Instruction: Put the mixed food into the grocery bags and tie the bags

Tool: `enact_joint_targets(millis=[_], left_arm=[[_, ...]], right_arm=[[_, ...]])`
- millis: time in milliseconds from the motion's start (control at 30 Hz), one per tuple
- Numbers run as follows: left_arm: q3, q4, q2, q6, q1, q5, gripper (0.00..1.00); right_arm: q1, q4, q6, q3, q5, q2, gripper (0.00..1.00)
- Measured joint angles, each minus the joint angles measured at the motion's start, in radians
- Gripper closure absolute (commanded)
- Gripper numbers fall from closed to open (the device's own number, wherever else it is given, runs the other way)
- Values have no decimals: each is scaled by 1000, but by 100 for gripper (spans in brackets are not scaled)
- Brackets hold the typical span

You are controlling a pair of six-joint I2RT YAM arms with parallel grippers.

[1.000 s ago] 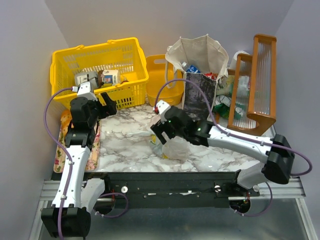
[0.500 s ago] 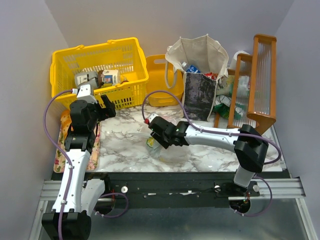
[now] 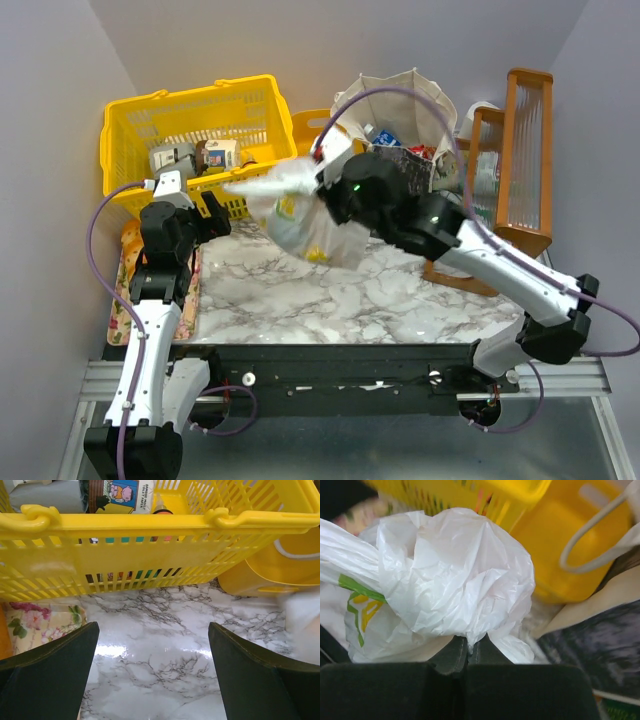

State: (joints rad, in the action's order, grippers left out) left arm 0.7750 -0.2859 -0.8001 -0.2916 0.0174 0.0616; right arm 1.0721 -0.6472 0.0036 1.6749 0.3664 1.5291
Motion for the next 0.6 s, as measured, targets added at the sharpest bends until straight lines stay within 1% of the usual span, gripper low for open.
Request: enact_joint_targets(millis=[100, 133, 200, 267, 400, 500, 600], left_arm=[[-1, 0, 0, 0, 0, 0, 1], [-1, 0, 0, 0, 0, 0, 1], [-2, 0, 0, 0, 0, 0, 1], [-4, 0, 2, 0, 0, 0, 1], [-6, 0, 10, 0, -7, 0, 1], [-6, 0, 14, 0, -11, 0, 1], [-10, 0, 18, 0, -11, 0, 1]], right_arm=[[-69, 27, -49, 148, 10, -23, 100], [-117, 55, -67, 210, 16, -24, 99], [-199, 136, -101, 266, 47, -32, 99], [-257, 237, -150, 263, 103, -51, 99], [-322, 518, -270, 168, 147, -77, 99], [-416, 653, -306, 172, 131, -20, 99], [-524, 736, -327, 172, 90, 62, 99]])
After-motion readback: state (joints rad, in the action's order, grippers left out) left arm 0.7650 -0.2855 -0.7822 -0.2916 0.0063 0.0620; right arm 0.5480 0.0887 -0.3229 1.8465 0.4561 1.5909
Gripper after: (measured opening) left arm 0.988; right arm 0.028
